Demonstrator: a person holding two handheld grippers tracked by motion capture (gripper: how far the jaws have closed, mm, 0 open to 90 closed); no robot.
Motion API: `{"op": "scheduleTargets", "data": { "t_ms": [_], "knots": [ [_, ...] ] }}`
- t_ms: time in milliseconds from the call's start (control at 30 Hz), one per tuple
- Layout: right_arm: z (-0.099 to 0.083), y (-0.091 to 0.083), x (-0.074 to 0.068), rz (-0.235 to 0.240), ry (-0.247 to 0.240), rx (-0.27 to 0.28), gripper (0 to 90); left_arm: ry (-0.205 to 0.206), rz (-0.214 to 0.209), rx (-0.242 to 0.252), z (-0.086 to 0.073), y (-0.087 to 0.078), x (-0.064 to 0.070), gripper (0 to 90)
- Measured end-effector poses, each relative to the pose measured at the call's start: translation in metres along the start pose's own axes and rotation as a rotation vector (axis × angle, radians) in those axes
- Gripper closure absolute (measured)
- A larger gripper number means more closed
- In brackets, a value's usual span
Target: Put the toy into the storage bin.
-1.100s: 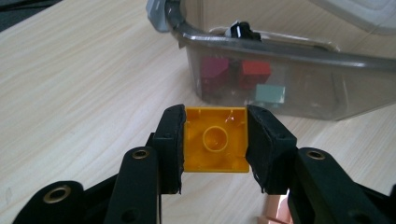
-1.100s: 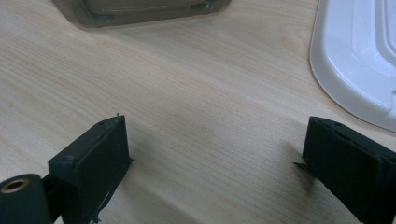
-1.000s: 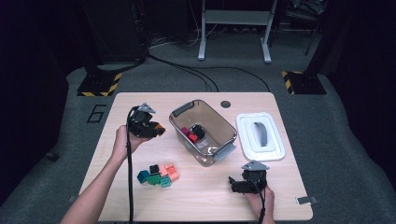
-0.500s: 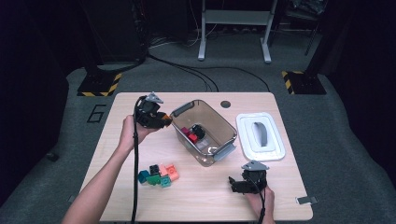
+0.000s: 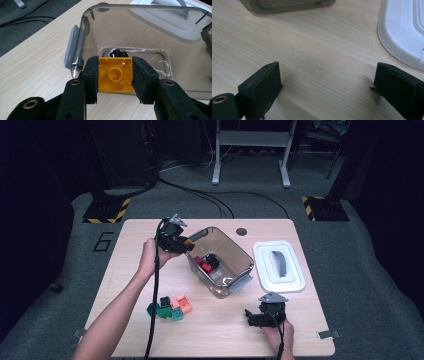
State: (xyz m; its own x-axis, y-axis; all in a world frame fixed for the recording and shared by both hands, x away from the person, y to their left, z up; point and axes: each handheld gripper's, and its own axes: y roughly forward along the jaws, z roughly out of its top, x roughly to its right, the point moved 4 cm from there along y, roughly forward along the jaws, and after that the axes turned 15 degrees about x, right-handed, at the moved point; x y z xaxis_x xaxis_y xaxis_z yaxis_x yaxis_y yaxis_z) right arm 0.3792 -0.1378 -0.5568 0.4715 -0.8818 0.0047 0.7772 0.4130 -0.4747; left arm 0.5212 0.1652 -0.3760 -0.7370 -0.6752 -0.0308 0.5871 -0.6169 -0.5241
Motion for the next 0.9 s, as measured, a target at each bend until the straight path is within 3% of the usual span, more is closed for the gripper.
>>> {"op": "scheduleTargets", "data": {
  "t_ms": [567,900],
  "knots": [
    [0.0,0.0,0.0,0.0,-0.001,0.0,6.4,-0.001,-0.03,-0.044,0.001,0.023,0.01,59.0],
    [0.0,0.0,0.0,0.0,-0.002,0.0,6.4,-0.01,-0.044,-0.078,-0.008,0.038,0.014,59.0]
  ]
}}
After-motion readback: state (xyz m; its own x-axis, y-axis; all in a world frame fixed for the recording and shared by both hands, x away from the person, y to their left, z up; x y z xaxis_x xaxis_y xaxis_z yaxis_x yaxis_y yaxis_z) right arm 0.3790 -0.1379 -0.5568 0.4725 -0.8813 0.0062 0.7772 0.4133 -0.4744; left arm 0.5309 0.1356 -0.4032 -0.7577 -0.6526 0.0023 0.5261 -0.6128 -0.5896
